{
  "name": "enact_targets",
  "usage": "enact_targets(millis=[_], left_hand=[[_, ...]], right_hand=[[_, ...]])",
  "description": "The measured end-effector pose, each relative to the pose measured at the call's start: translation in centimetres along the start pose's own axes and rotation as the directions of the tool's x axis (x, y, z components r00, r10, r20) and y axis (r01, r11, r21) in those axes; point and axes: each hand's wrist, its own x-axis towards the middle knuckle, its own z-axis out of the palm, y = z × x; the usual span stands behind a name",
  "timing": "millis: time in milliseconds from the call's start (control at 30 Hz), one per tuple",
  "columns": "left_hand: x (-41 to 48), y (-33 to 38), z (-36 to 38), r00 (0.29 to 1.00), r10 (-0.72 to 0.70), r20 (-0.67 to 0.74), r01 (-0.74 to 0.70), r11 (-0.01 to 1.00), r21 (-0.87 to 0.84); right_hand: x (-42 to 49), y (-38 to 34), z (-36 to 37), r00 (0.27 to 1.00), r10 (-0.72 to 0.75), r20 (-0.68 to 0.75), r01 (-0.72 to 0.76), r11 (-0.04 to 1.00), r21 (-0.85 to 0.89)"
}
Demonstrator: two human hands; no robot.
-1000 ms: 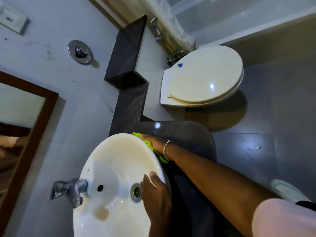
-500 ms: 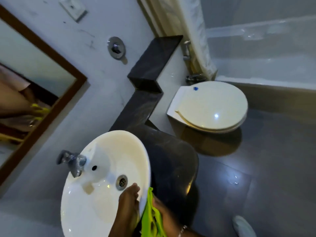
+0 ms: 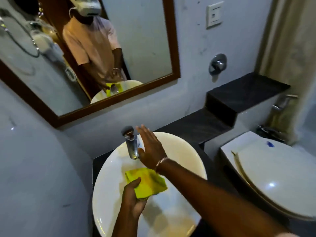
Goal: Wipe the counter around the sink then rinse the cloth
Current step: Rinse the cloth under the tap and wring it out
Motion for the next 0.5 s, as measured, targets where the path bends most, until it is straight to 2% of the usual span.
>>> enact_targets(millis=[33, 100, 167, 233, 333, 400, 500], left_hand=[[1.0, 0.6, 0.1, 1.000, -0.005, 0.020, 0.005, 1.000, -0.015], [2.3, 1.6, 0.7, 0.999, 0.018, 0.035, -0.017, 1.000, -0.023], [4.0, 2.4, 0.5, 0.996, 0.074, 0.045, -0.073, 0.997, -0.019], [4.8, 2.6, 0.5, 0.993, 0.098, 0.069, -0.098, 0.995, -0.003], [6.1, 2.5, -0.6, 0.991, 0.089, 0.102, -0.082, 0.994, -0.069], [6.5, 2.3, -0.8, 0.991, 0.117, 0.061, -0.113, 0.991, -0.066], [7.0, 1.9, -1.1, 0.982, 0.187, -0.031, -0.189, 0.979, -0.081]], right_hand=[[2.6, -0.3, 0.4, 0.993, -0.073, 0.089, 0.083, 0.990, -0.113], [6.9, -0.3, 1.4, 0.938, -0.118, 0.326, 0.236, 0.905, -0.353], [9.8, 0.1, 2.1, 0.886, -0.170, 0.431, 0.383, 0.791, -0.476], [10.8, 0.4, 1.7, 0.894, -0.240, 0.378, 0.410, 0.780, -0.473], [12.8, -0.4, 1.3, 0.907, -0.155, 0.391, 0.299, 0.891, -0.342], [13.3, -0.4, 1.1, 0.909, -0.090, 0.407, 0.226, 0.927, -0.298], [12.3, 0.1, 1.4, 0.915, -0.114, 0.388, 0.221, 0.944, -0.244]])
